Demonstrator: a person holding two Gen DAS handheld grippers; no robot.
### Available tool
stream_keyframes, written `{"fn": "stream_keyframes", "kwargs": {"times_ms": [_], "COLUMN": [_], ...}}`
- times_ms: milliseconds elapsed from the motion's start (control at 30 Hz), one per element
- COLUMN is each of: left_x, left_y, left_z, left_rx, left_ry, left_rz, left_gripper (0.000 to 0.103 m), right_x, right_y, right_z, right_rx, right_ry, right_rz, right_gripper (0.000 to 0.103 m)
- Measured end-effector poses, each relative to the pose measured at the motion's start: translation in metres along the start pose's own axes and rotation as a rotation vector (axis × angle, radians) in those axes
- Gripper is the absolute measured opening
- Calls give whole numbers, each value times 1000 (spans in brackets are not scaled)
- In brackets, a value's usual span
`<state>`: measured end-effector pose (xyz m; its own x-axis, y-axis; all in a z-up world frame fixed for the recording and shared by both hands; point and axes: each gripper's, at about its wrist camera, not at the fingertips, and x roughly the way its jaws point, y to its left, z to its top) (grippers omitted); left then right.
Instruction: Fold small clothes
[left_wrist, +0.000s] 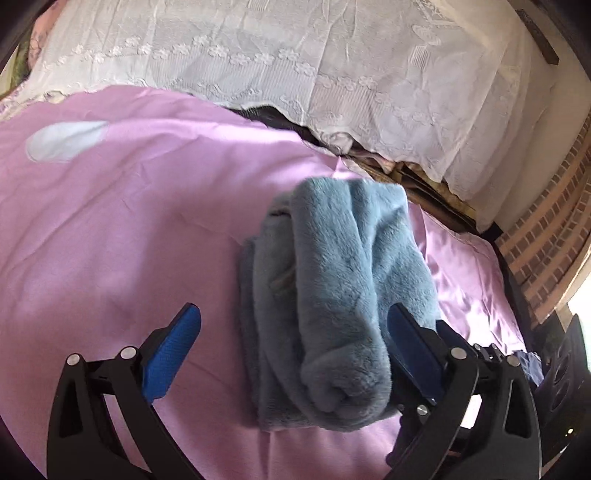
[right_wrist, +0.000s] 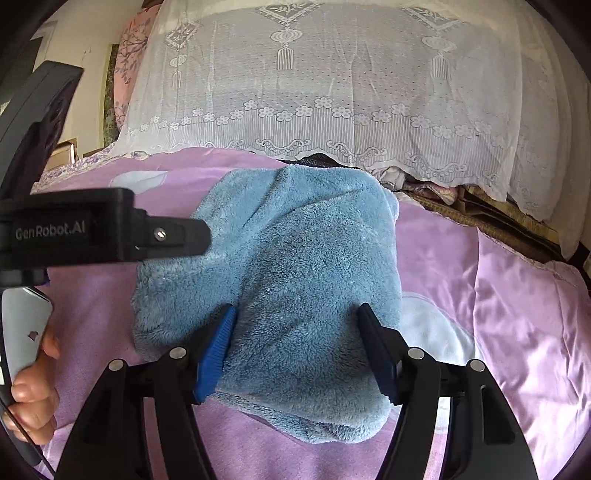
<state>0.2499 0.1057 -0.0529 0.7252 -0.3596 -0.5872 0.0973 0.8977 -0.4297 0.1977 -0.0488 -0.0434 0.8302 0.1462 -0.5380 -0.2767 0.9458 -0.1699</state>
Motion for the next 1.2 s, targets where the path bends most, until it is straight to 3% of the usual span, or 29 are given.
{"fn": "stream_keyframes", "kwargs": {"times_ms": [100, 200, 367, 500, 533, 600, 633, 667, 733, 1000, 1133, 1200], "left_x": [-1, 11, 34, 32, 31, 31, 31, 30, 28, 30, 31, 32], "left_y": [4, 5, 41, 31, 30, 32, 33, 33, 33, 34, 33, 33], "left_z": [0, -4, -5, -7, -8, -8, -8, -9, -10, -9, -9, -10], "left_rx": [-9, 25, -125, -67, -63, -75, -77, -75, -70, -72, -67, -65], "left_ry": [-10, 41, 161, 142, 137, 141, 141, 140, 136, 138, 137, 134], "left_rz": [12, 91, -4, 73, 85, 76, 72, 73, 75, 70, 72, 74], "left_gripper": [98, 99, 99, 99, 99, 99, 99, 99, 99, 99, 99, 99], "right_x": [1, 2, -3, -15, -18, -20, -16, -10, 7, 83, 142, 149], "right_y": [-2, -3, 0, -19, -27, -43, -52, -58, -66, -74, -99, -110], "right_z": [0, -1, 0, 7, 11, 22, 30, 36, 51, 93, 72, 58], "right_rx": [8, 10, -55, -24, 19, 105, 156, 193, 232, 107, 240, 302], "right_ry": [0, -1, -6, -30, -53, -81, -80, -70, -39, 116, 229, 201], "right_rz": [15, 26, 75, 131, 129, 158, 186, 204, 230, 260, 309, 374], "right_gripper": [68, 69, 70, 67, 65, 49, 33, 24, 19, 18, 12, 12]}}
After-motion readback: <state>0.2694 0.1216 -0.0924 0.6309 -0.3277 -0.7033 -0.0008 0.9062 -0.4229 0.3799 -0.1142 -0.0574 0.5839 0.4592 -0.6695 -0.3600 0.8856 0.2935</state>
